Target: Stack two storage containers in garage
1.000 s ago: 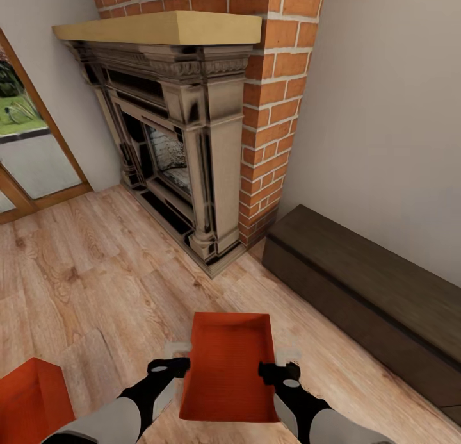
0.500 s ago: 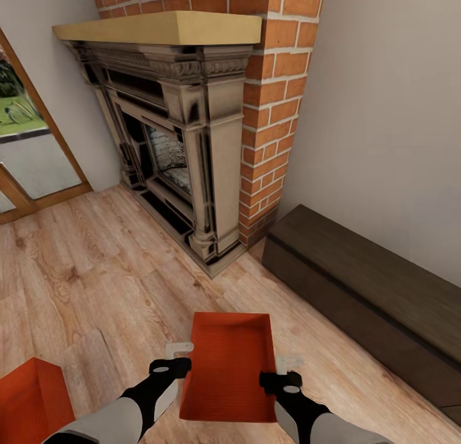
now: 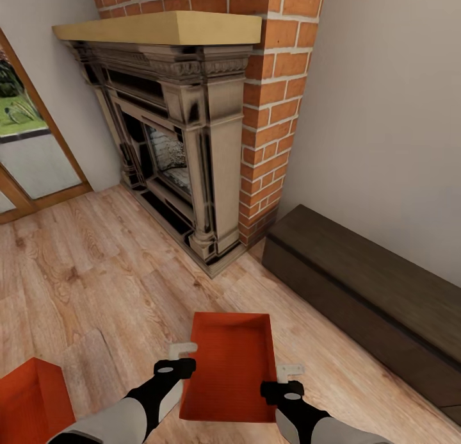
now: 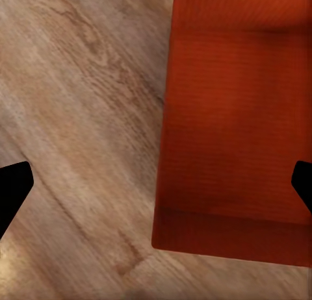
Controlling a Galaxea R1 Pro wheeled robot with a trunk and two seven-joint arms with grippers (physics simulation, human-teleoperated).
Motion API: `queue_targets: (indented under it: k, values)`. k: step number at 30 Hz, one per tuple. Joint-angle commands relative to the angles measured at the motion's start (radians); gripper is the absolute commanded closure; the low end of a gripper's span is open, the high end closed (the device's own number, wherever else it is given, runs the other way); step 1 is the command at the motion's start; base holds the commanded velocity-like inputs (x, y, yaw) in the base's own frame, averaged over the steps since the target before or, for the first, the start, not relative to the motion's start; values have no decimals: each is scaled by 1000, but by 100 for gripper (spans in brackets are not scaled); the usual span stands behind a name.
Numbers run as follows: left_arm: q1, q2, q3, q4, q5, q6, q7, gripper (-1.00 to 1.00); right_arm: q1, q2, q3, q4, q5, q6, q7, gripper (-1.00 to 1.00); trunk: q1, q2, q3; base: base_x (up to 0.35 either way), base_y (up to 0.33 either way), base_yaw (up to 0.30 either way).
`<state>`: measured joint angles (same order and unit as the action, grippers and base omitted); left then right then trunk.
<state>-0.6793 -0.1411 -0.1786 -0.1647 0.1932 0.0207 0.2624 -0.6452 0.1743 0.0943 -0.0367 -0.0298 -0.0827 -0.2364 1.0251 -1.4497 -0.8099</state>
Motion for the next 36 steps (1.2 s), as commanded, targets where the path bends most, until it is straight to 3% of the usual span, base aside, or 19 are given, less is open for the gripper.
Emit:
queue_targets:
  k: [1, 8, 36]
  values:
    - [0, 0, -9, -1, 10, 1, 7, -100, -1, 0, 8, 1, -2, 0, -5, -100, 0, 0, -1, 0, 0, 0]
    - [0, 0, -7, -2, 17, -4, 18, -100, -1, 0, 7, 1, -4, 3, -6, -100, 0, 0, -1, 0, 0, 0]
    - [0, 4, -8, 49, 6, 1, 11, -100, -1, 0, 8, 1, -2, -1, -6, -100, 107, -196, -88, 0, 0, 0]
